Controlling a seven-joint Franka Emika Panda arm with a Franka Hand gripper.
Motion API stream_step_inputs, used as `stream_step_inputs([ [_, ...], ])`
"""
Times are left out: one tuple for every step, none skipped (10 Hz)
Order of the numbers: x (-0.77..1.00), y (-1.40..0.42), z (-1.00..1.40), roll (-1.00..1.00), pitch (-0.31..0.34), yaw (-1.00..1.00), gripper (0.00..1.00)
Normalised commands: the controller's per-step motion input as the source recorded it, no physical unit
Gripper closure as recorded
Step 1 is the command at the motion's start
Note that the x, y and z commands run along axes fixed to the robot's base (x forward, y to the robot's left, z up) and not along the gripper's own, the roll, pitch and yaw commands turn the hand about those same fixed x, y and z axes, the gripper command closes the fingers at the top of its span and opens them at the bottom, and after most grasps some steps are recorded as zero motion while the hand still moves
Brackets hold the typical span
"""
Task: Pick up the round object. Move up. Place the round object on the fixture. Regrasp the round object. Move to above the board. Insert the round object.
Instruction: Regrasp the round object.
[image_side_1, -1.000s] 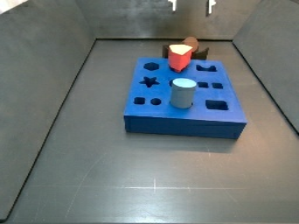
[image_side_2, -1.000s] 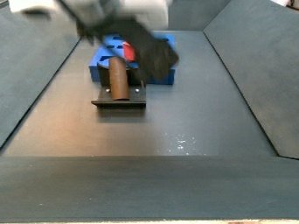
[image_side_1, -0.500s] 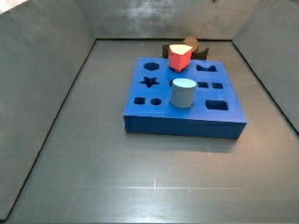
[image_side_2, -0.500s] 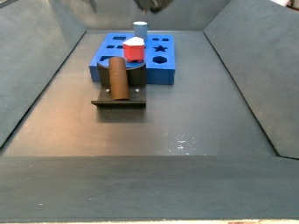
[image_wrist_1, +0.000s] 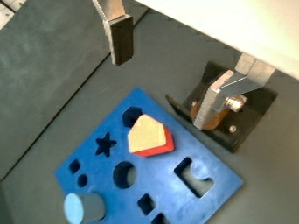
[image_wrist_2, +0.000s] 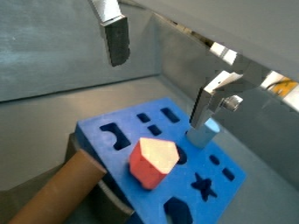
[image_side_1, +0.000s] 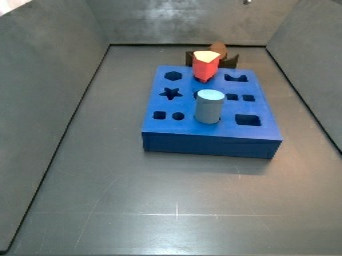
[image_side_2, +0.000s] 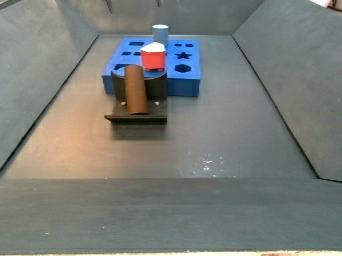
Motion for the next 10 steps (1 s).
stream_step_inputs([
  [-0.04,-0.02,0.02,1.0,0.015,0.01,0.0],
  [-0.04,-0.02,0.01,1.0,0.01,0.01,0.0],
  [-0.04,-0.03,0.01,1.0,0.006,0.02,0.0],
  [-0.04,-0.03,0.01,1.0,0.0,0.02,0.0],
  [-0.04,-0.02,0.01,1.0,-0.004,0.02,0.0],
  [-0.03,-0.03,0.01,1.0,-0.01,0.02,0.0],
  [-0.03,-0.03,0.01,1.0,-0.013,0.02,0.0],
  [-0.02,-0.02,0.0,1.0,-0.019,0.02,0.0],
  [-0.02,-0.02,0.01,1.0,-0.023,0.02,0.0],
  [-0.02,-0.02,0.01,1.0,-0.027,0.02,0.0],
])
